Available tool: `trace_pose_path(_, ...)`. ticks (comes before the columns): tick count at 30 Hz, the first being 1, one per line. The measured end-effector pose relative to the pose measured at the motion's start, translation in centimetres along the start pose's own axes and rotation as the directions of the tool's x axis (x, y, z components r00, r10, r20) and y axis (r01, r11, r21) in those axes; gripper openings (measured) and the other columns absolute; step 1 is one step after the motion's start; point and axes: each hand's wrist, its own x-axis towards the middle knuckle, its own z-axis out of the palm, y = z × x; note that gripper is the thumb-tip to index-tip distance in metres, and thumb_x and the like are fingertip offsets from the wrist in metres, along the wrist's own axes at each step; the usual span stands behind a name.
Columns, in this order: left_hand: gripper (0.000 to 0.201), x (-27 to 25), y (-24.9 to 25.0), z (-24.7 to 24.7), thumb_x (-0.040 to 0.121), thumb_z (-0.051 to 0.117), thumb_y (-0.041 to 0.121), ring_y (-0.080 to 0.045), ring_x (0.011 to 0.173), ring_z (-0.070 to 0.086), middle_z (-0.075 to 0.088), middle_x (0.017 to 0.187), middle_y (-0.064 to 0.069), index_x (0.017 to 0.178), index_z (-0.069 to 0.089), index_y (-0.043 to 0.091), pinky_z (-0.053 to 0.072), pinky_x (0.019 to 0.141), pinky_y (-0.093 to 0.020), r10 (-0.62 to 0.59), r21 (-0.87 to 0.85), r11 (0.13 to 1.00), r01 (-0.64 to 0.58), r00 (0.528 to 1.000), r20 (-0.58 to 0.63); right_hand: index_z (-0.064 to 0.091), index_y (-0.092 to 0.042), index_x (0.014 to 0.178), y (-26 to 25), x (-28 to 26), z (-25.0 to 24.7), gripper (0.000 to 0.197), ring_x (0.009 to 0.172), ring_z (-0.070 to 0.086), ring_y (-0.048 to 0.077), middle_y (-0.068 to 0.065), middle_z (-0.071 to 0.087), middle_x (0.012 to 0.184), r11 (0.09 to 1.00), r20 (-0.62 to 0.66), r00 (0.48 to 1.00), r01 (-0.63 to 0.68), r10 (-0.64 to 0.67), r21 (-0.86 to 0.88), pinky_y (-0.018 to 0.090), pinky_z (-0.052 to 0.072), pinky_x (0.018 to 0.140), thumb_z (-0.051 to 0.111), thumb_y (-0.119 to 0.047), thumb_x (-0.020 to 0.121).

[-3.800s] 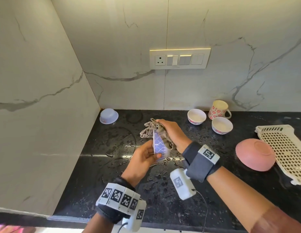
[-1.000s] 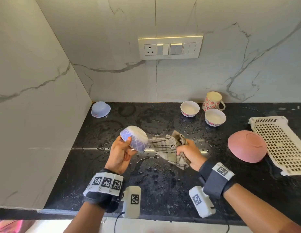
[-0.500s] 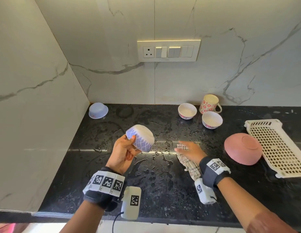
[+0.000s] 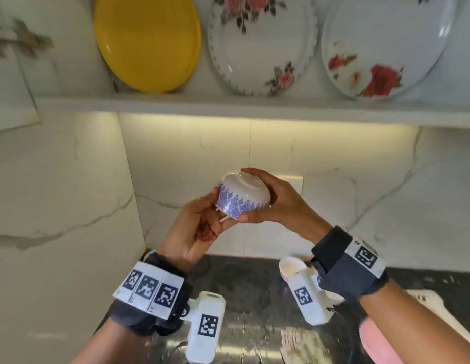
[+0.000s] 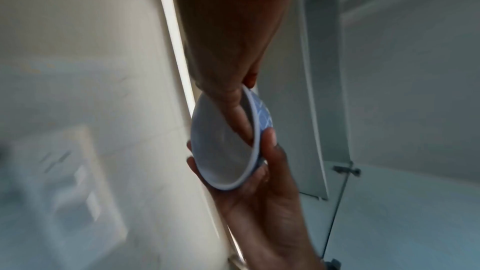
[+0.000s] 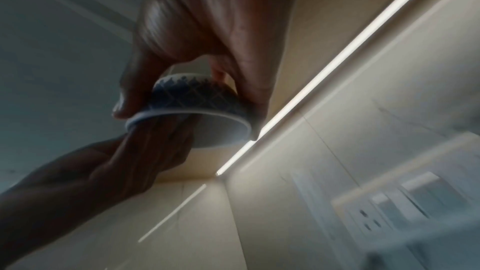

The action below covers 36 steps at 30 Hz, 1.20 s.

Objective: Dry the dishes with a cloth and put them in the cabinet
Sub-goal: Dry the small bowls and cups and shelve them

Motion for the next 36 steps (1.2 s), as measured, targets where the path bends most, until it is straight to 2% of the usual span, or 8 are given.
trace_pose_path(4,0.035,1.2,5.0,1.5,0.089,0.048,0.037,-0.031,0.1,0.066,0.069,0.106,-0.013,0.107,0.063,0.01,0.055,0.082,-0.043,0.341,0.557,0.796,-0.236,0.936,-0.091,0.053,-0.021,0.123,-6.2,4.6,-0.7,0.069,0.094,0.06,0.002,-0.011,0.059,0.109,0.995,-0.051,0.994,0.097,-0.097,0.009,0.017,0.05,0.076,0.082,-0.014,0.061)
trace_pose_path(8,0.008,3.2,11.6,-1.7,0.086,0.063,0.007,-0.025,0.106,0.06,0.066,0.107,-0.003,0.093,0.064,0.012,0.045,0.089,-0.031,0.858,0.937,-0.02,-0.348,0.475,0.195,0.057,-0.017,0.113,-11.5,9.4,0.1,0.05,0.084,0.062,0.007,-0.005,0.064,0.096,0.988,-0.029,0.988,0.153,-0.153,-0.01,0.015,0.049,0.067,0.078,-0.021,0.068)
trace_pose_path(11,0.021,4.6,16.8,-4.7,0.085,0.062,0.008,-0.032,0.121,0.05,0.058,0.123,-0.015,0.105,0.061,0.001,0.036,0.101,-0.043,0.813,0.913,-0.366,-0.182,0.415,0.409,0.053,-0.016,0.116,-14.5,13.4,1.6,0.053,0.084,0.061,0.009,-0.003,0.061,0.1,0.983,-0.021,0.987,0.159,-0.162,-0.092,0.019,0.049,0.066,0.078,-0.027,0.071)
trace_pose_path(15,0.028,5.5,21.7,-6.5,0.088,0.06,0.029,-0.021,0.138,0.03,0.055,0.13,-0.002,0.111,0.061,0.012,-0.001,0.112,-0.052,0.735,0.942,-0.336,-0.009,0.623,0.268,0.041,-0.016,0.128,-16.8,19.3,3.9,0.076,0.102,0.057,0.021,0.003,0.055,0.117,0.946,0.031,0.999,0.049,-0.041,-0.322,0.034,0.05,0.082,0.08,-0.04,0.067)
trace_pose_path(18,0.04,5.1,23.9,-7.7,0.077,0.056,0.063,-0.004,0.126,0.039,0.057,0.117,0.015,0.103,0.062,0.034,-0.013,0.11,-0.048,0.687,0.926,-0.377,0.024,0.678,0.262,0.05,-0.011,0.118,-17.8,23.4,6.0,0.065,0.095,0.057,0.023,0.004,0.057,0.105,0.888,0.074,0.994,-0.042,0.085,-0.458,0.031,0.047,0.076,0.077,-0.044,0.068)
trace_pose_path(22,0.067,5.0,24.6,-9.3,0.06,0.025,0.092,0.004,0.107,0.047,0.055,0.103,0.031,0.098,0.06,0.05,0.008,0.11,-0.044,0.677,0.879,-0.476,-0.002,0.638,0.368,0.053,-0.012,0.11,-18.5,27.4,8.7,0.053,0.099,0.052,0.026,0.01,0.054,0.122,0.807,0.079,0.968,-0.154,0.24,-0.57,0.036,0.046,0.087,0.073,-0.045,0.073)
trace_pose_path(29,0.073,5.3,24.3,-9.8,0.068,0.022,0.087,0.005,0.102,0.042,0.05,0.106,0.031,0.105,0.063,0.04,0.009,0.107,-0.038,0.671,0.84,-0.541,-0.033,0.586,0.455,0.044,-0.013,0.079,-19.7,31.2,11.1,0.026,0.066,0.038,0.016,0.004,0.037,0.078,0.654,0.081,0.926,-0.197,0.37,-0.73,0.024,0.037,0.06,0.057,-0.032,0.091)
trace_pose_path(36,0.068,5.7,24.3,-10.4,0.07,0.025,0.086,0.002,0.105,0.046,0.057,0.11,0.026,0.105,0.064,0.042,0.016,0.109,-0.046,0.686,0.844,-0.534,-0.046,0.56,0.464,0.046,-0.011,0.079,-18.6,35.6,12.1,0.027,0.084,0.047,0.023,0.008,0.044,0.09,0.553,0.105,0.826,-0.271,0.554,-0.788,0.031,0.036,0.099,0.053,-0.032,0.093)
